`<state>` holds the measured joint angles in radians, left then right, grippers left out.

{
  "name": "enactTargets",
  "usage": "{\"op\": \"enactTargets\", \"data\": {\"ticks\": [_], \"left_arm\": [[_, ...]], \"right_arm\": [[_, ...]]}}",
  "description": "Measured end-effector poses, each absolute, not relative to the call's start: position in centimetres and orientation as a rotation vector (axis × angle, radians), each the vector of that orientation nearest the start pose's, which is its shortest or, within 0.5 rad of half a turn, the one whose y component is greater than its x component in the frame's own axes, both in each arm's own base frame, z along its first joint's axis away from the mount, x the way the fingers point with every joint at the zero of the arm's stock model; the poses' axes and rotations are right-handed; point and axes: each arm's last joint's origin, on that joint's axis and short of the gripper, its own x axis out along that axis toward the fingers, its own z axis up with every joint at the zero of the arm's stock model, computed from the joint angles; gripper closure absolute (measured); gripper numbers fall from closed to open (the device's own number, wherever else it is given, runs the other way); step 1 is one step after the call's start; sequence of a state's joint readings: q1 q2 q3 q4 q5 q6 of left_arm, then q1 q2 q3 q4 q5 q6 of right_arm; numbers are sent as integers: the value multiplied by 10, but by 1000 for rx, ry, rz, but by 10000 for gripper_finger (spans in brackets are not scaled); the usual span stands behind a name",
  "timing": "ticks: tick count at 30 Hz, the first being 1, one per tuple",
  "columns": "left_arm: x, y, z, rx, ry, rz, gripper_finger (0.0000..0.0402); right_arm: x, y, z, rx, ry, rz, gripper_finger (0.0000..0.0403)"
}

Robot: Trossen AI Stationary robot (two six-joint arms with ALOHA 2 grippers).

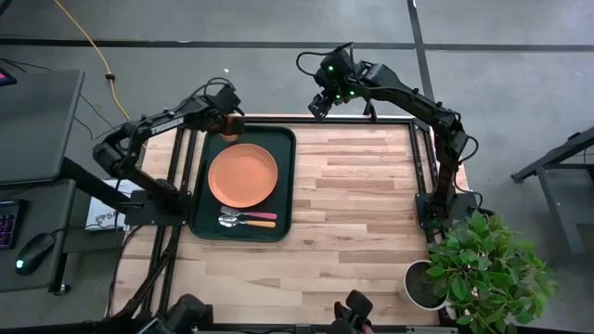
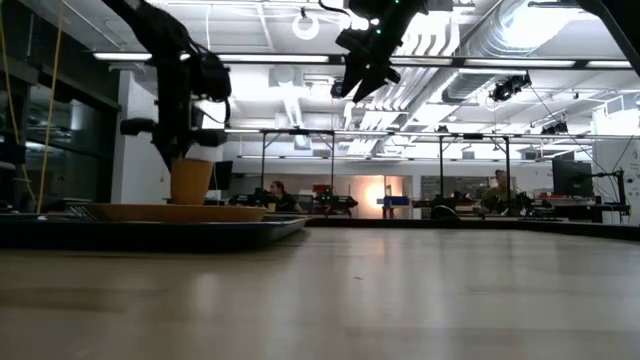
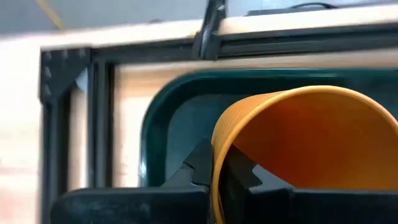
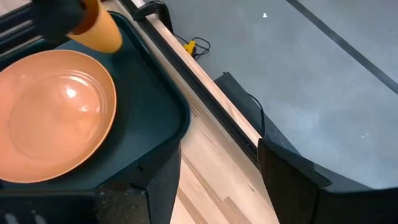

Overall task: Pick and place plate/cup/fork/spoon on tray
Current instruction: Put the orange cup on the black serving tray to the top right of the orange plate

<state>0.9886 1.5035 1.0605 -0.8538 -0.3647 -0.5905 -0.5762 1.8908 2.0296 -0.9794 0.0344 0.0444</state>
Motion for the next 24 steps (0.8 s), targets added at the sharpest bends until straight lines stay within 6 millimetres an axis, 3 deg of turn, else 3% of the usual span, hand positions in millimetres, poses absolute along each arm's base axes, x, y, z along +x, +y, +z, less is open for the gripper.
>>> {"op": "enactTargets", "data": {"ticks": [3, 12, 24], "left_arm": [[142, 240, 216, -974, 905, 1604, 401], [138, 244, 215, -1160, 749, 1668, 401], [137, 242, 214, -1240, 714, 1724, 401]], "right_arm": [[337, -220, 376, 272, 803, -584, 199], [339, -220, 377, 261, 781, -545, 199], [342, -221, 380, 235, 745, -514, 199]]}}
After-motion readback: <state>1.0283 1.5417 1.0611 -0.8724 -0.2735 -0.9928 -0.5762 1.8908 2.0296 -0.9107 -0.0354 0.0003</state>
